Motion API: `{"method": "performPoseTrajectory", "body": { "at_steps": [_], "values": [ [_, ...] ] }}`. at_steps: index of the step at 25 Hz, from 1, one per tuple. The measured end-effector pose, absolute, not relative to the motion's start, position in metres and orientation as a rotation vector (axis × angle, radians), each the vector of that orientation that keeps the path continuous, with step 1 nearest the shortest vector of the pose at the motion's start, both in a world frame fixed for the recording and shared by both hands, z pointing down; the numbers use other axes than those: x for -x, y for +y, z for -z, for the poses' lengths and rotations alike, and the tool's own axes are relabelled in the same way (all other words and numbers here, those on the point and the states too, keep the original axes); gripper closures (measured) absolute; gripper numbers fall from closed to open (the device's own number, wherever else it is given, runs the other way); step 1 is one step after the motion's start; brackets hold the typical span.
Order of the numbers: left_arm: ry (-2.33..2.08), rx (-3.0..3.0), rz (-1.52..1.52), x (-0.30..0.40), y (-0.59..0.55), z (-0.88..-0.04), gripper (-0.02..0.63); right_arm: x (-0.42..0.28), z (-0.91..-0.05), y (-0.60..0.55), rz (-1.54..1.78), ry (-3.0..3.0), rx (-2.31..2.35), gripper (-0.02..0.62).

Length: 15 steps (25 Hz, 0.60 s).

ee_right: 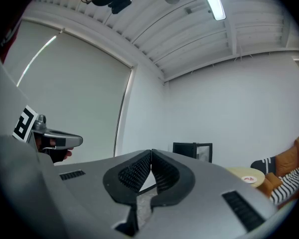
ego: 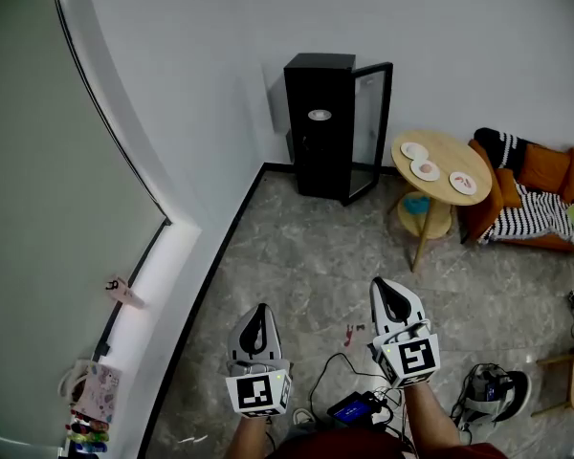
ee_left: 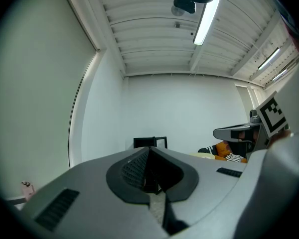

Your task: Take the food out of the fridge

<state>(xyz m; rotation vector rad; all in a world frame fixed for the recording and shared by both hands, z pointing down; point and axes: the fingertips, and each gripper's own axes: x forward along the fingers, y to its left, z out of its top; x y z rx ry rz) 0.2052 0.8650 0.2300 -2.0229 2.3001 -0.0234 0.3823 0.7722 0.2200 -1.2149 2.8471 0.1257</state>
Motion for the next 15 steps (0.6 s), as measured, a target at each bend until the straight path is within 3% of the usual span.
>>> {"method": "performPoseTrajectory", "body": {
  "at_steps": [15],
  "values": [
    [2.335, 1.991, 0.023, -0.237, 0.832, -0.238, 0.592, -0.419, -0.235, 0.735, -0.089, 2.874, 1.178, 0.573]
  ]
}}
